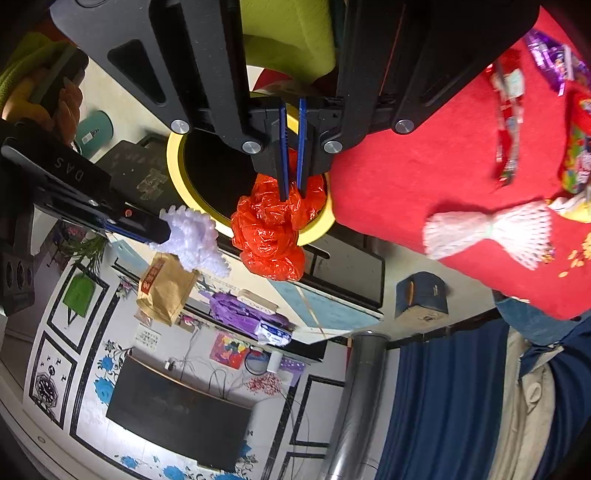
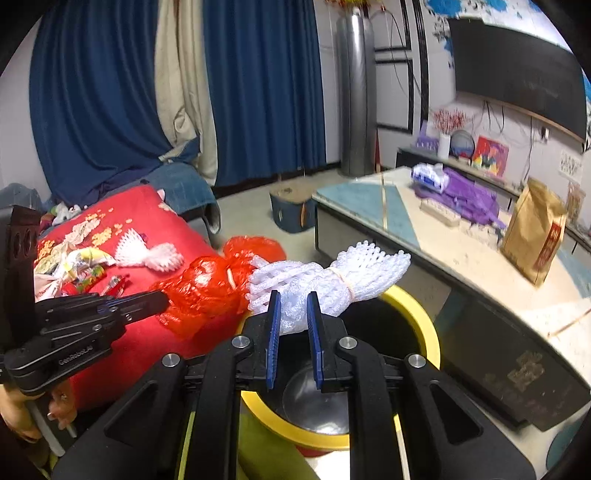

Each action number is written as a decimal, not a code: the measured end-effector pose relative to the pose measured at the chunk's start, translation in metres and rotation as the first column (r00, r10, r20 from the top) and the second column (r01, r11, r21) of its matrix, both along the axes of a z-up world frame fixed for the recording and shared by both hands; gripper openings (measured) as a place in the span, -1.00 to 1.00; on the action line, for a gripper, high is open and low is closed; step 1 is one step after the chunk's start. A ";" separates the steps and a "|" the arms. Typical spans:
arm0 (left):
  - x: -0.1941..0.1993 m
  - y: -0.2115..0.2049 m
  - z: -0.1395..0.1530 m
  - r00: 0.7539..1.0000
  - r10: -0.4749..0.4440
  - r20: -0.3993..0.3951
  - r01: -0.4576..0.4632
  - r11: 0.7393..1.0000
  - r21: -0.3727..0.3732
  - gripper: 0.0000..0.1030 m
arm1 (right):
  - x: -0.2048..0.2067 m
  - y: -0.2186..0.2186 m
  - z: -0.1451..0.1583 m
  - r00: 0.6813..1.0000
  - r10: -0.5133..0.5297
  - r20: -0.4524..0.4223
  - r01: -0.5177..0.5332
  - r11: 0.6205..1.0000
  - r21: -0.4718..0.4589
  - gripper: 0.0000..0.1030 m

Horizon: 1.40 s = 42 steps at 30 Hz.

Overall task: Collect trash
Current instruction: 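Lift the red bag and white mesh sleeve and carry both toward the yellow bin, then open both grippers over the bin to drop the red bag and mesh sleeve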

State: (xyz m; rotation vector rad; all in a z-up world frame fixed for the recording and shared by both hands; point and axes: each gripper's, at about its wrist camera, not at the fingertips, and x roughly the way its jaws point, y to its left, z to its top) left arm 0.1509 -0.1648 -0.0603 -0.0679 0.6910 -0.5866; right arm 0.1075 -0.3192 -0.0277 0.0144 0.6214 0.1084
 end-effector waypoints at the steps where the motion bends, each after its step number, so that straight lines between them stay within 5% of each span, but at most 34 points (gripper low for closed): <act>1: 0.001 -0.003 -0.001 1.000 -0.002 -0.004 0.002 1.000 0.004 -0.98 | 0.002 -0.003 -0.003 1.000 -0.005 -0.014 0.005 1.000 0.004 -0.72; 11: 0.024 -0.028 -0.017 0.998 -0.035 -0.055 0.035 0.999 0.014 -0.94 | 0.015 -0.020 -0.020 0.996 -0.064 -0.067 0.065 0.998 0.019 -0.50; 16: 0.029 -0.027 -0.019 0.996 -0.047 -0.074 0.046 0.999 -0.017 -0.26 | 0.015 -0.034 -0.021 0.992 -0.117 -0.055 0.119 0.992 0.030 -0.18; 20: 0.025 -0.018 -0.013 0.998 -0.024 -0.060 0.022 0.999 -0.039 -0.02 | 0.012 -0.038 -0.018 0.990 -0.138 -0.026 0.139 0.990 0.034 -0.03; 22: 0.023 -0.013 -0.007 0.999 0.003 -0.041 -0.005 0.998 -0.055 0.44 | 0.009 -0.035 -0.014 0.991 -0.135 -0.003 0.135 0.990 0.032 0.12; 25: 0.018 -0.001 0.002 0.999 0.040 -0.029 -0.042 0.995 -0.094 0.78 | 0.002 -0.028 -0.008 0.992 -0.121 0.045 0.119 0.992 0.036 0.29; 30: 0.012 0.010 0.011 0.996 0.091 -0.003 -0.090 0.990 -0.104 0.79 | -0.007 -0.016 0.001 0.990 -0.088 0.111 0.086 0.996 0.025 0.48; 42: -0.006 0.052 0.035 0.970 0.232 0.066 -0.225 0.969 -0.101 0.79 | -0.019 0.028 0.010 0.986 0.039 0.161 -0.041 0.999 0.010 0.53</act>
